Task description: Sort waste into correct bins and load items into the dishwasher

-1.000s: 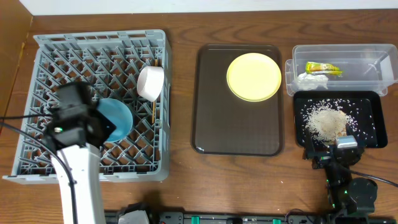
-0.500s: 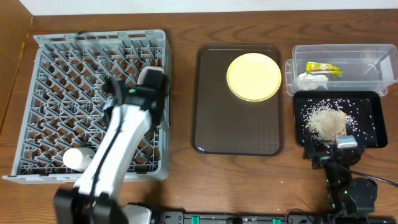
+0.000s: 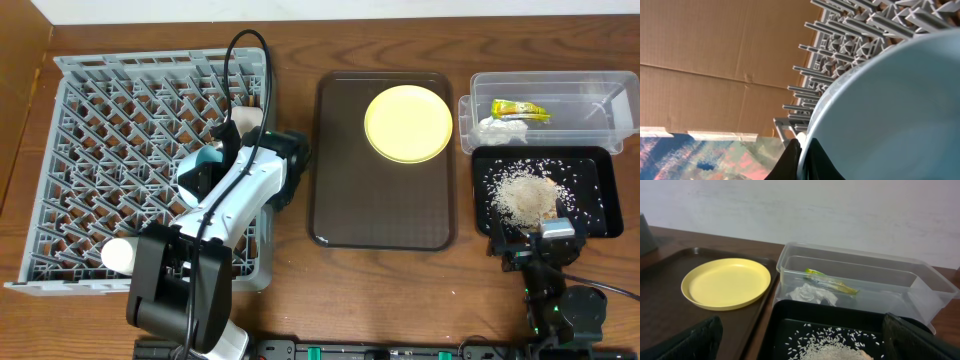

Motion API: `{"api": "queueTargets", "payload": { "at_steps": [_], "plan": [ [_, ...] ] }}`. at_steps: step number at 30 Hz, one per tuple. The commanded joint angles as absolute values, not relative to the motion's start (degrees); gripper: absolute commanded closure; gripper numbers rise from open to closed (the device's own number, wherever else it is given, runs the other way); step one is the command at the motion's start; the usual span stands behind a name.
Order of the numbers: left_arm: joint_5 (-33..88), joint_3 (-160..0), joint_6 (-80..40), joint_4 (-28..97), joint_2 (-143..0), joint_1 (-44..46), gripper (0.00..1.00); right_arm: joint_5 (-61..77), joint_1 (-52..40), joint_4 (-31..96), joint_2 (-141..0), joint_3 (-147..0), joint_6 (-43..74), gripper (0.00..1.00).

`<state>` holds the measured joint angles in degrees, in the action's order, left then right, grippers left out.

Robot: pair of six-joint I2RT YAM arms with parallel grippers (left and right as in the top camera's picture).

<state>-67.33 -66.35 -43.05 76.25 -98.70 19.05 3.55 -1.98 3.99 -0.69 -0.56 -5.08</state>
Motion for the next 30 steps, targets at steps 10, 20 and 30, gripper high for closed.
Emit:
{"api": "queueTargets", "payload": {
  "at_steps": [10, 20, 30],
  "plan": [
    [-68.6, -66.3, -45.1, 78.2, -99.5, 19.3, 0.92, 3.2, -1.5, 4.0, -0.4, -0.3, -5.7, 0.01],
    [-70.2, -66.3, -45.1, 79.3, -99.5, 19.3, 0.92, 3.2, -1.5, 4.0, -0.4, -0.3, -5.6, 0.01],
    [-70.7, -66.3, -45.1, 79.4, -99.5, 19.4, 0.92, 3.2, -1.5, 4.0, -0.4, -0.3, -5.7, 0.01]
  ]
}}
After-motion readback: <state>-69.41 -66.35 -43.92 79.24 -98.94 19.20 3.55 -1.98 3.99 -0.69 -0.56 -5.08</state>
